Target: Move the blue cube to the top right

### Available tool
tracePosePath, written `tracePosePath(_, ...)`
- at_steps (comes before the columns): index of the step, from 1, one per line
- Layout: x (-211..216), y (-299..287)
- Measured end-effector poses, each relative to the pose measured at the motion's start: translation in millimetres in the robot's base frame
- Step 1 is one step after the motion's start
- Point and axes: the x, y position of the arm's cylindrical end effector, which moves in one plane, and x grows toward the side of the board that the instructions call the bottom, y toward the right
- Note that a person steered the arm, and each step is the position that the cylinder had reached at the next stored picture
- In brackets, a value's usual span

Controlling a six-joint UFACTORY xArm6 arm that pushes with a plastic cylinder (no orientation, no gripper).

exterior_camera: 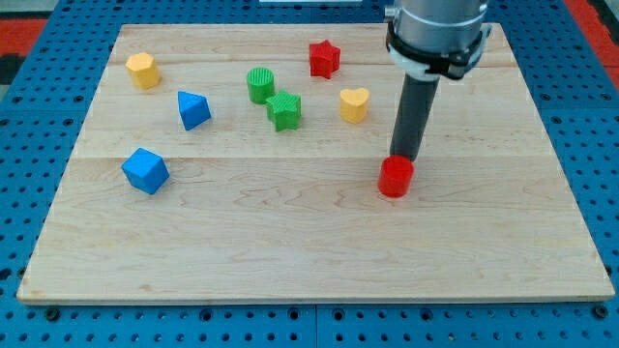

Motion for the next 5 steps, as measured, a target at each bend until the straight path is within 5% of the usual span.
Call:
tracePosePath(3,-43.6,-207.9)
tracePosePath(5,-7.1,-356.9)
